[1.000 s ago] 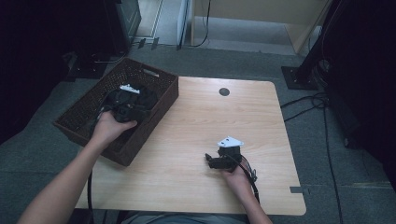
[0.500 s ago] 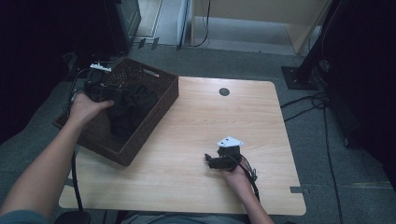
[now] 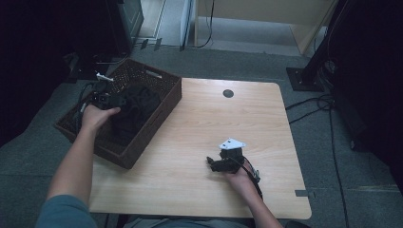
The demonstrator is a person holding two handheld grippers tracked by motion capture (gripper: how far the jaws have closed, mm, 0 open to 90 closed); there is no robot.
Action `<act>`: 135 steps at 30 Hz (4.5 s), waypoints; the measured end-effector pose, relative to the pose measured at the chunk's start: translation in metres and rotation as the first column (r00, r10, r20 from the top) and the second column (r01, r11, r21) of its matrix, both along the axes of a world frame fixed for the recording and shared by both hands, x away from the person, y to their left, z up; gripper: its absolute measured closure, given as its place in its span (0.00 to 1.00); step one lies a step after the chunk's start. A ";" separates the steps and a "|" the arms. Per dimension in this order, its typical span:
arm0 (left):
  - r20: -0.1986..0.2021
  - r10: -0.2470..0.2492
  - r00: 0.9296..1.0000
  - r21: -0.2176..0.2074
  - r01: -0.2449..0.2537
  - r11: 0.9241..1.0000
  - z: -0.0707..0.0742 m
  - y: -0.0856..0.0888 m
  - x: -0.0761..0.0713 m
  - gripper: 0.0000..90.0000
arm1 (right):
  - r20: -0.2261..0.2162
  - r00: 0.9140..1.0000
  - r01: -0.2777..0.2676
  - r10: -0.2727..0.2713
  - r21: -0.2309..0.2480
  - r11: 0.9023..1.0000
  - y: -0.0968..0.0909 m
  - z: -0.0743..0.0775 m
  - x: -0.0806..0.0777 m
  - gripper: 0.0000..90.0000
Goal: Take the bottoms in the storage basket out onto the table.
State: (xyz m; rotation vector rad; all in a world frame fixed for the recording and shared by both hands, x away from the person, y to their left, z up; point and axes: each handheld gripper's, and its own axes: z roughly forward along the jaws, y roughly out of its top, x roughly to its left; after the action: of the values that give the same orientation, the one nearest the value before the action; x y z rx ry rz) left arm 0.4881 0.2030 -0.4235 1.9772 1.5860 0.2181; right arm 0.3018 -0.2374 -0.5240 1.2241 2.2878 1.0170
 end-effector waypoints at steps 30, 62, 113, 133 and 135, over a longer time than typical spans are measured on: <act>0.015 0.128 0.992 0.013 -0.128 0.992 -0.064 -0.001 0.004 0.01 | 0.001 1.000 -0.008 0.008 0.001 1.000 0.005 0.000 0.003 0.14; 0.002 -0.155 0.988 0.032 0.155 0.987 -0.031 -0.079 0.022 0.45 | -0.002 1.000 0.001 -0.001 0.003 1.000 0.006 0.000 0.003 0.14; 0.145 -0.150 0.978 -0.146 0.171 0.974 0.151 -0.060 -0.065 0.72 | -0.037 0.999 0.024 -0.024 -0.018 1.000 0.011 0.004 0.014 0.15; 0.075 -0.304 0.950 -0.203 0.313 0.928 0.087 -0.154 -0.088 0.71 | -0.008 0.996 0.089 -0.088 0.066 0.994 -0.022 0.034 0.010 0.19; 0.052 -0.320 0.946 -0.188 0.324 0.927 0.073 -0.167 -0.090 0.71 | -0.004 0.995 0.098 -0.098 0.067 0.993 -0.029 0.037 0.009 0.20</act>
State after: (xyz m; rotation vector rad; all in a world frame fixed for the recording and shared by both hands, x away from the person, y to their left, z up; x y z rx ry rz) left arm 0.3976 0.0360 -0.3505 2.0351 1.1946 -0.0462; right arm 0.3111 -0.2662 -0.4873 1.3499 2.1870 1.0661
